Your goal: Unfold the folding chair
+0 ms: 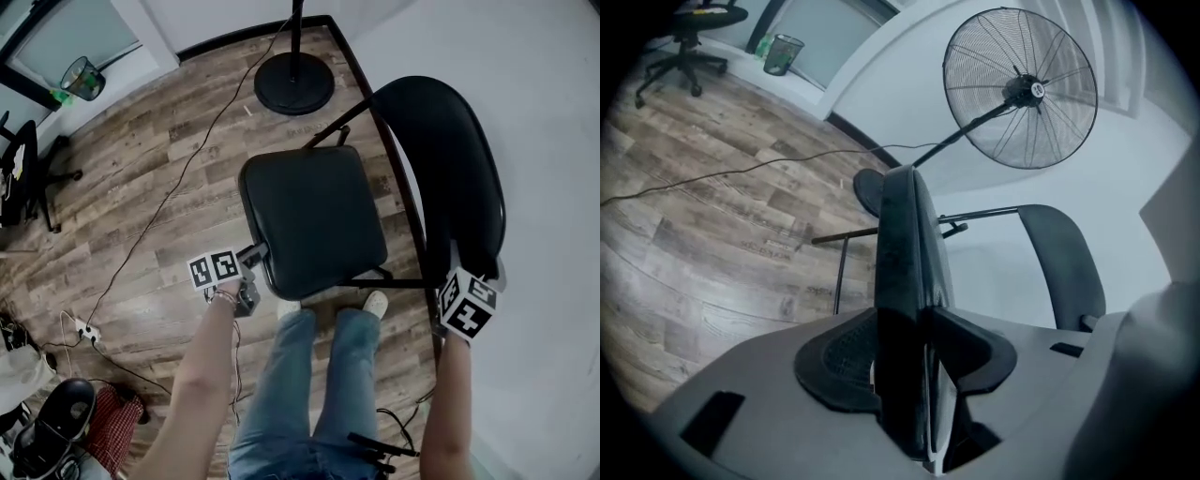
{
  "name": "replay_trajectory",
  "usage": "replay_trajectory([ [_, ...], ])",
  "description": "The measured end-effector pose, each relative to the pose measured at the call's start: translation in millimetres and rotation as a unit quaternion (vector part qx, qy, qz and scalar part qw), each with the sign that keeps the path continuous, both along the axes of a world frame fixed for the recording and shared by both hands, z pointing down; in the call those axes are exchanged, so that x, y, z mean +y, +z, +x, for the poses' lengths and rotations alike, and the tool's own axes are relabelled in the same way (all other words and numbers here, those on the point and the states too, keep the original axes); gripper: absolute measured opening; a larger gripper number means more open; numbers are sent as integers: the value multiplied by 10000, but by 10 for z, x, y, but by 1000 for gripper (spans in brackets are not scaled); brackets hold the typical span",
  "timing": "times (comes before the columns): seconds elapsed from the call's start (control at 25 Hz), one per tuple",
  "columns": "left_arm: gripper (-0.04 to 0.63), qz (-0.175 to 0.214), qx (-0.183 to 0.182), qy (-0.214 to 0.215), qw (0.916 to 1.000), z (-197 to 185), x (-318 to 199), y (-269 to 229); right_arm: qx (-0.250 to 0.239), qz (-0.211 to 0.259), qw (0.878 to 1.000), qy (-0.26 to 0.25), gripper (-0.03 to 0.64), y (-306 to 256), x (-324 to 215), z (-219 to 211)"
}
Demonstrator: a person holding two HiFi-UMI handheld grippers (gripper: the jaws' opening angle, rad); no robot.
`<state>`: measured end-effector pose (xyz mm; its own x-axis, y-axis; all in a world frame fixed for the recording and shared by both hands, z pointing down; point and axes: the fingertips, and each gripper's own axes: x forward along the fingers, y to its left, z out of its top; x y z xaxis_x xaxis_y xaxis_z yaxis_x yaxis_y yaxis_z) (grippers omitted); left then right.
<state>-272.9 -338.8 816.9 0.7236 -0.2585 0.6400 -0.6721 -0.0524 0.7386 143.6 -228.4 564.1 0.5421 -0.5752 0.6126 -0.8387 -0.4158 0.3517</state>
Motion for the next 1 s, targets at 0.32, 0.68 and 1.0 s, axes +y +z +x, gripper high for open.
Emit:
replay_trajectory([
  [0.32, 40, 186, -1098, -152, 9937, -595, -161, 619, -609, 237, 9971, 386, 344, 403, 1, -193],
  [0.68, -2, 539, -1334, 368, 9889, -543, -356, 660, -676, 156, 9976, 36, 327, 506, -105, -592],
  [1.0, -2, 371, -1537, 405, 9866, -555, -169, 720, -541, 80, 9985, -29, 337, 569, -104, -572],
])
